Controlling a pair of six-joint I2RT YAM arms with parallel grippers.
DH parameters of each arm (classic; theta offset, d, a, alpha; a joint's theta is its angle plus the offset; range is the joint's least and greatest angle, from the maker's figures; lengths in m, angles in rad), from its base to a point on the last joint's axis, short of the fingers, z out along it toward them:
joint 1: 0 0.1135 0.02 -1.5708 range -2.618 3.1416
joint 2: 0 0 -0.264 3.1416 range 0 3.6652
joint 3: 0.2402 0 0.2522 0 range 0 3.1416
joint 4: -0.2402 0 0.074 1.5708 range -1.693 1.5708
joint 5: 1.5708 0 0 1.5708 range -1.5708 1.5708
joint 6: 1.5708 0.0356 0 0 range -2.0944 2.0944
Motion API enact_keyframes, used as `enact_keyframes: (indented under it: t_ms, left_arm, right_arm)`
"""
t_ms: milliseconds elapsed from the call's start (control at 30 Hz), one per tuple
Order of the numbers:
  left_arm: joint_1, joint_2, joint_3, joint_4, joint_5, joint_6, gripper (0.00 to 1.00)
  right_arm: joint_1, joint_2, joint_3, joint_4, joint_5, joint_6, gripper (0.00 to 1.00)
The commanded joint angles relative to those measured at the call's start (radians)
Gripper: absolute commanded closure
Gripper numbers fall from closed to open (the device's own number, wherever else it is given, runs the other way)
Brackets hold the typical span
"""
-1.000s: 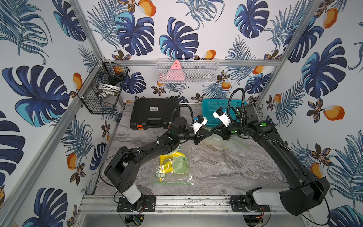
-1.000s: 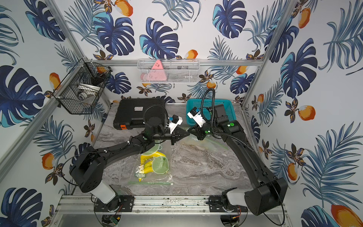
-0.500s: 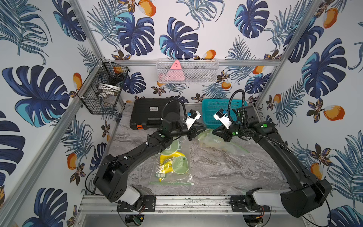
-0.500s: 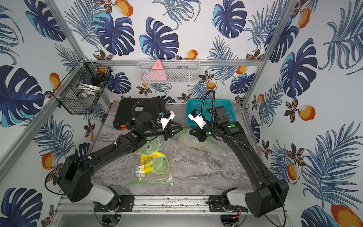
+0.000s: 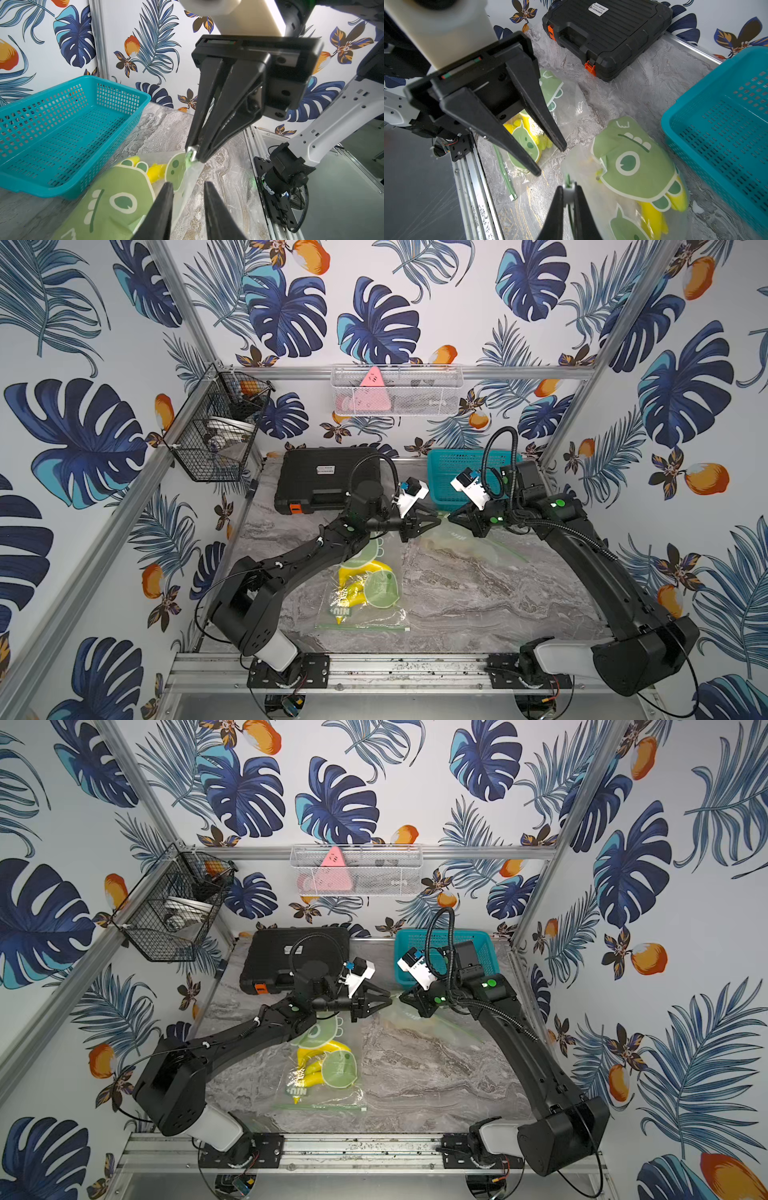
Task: Open the zip-top bag and take out the banana
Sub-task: Unzip the zipper on the zipper food storage bag.
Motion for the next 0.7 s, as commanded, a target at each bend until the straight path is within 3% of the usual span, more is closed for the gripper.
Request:
enact_keyframes:
  t_ms: [0,300,667]
  left_arm:
    - [-0.002,0.012,0.01,0.066,0.025,-0.025,0.69]
    - [-0.002,0.029,0.015,0.076,0.028,-0.03,0.66]
    - [-0.003,0.043,0.009,0.128,0.027,-0.064,0.72]
  right_arm:
    - [0.0,0.005,0.014,-0.017,-0.026,-0.013,0.93]
    - [0.0,0.011,0.022,-0.015,-0.04,-0.005,0.92]
    - [0.0,0.021,0.034,-0.023,-0.052,-0.005,0.92]
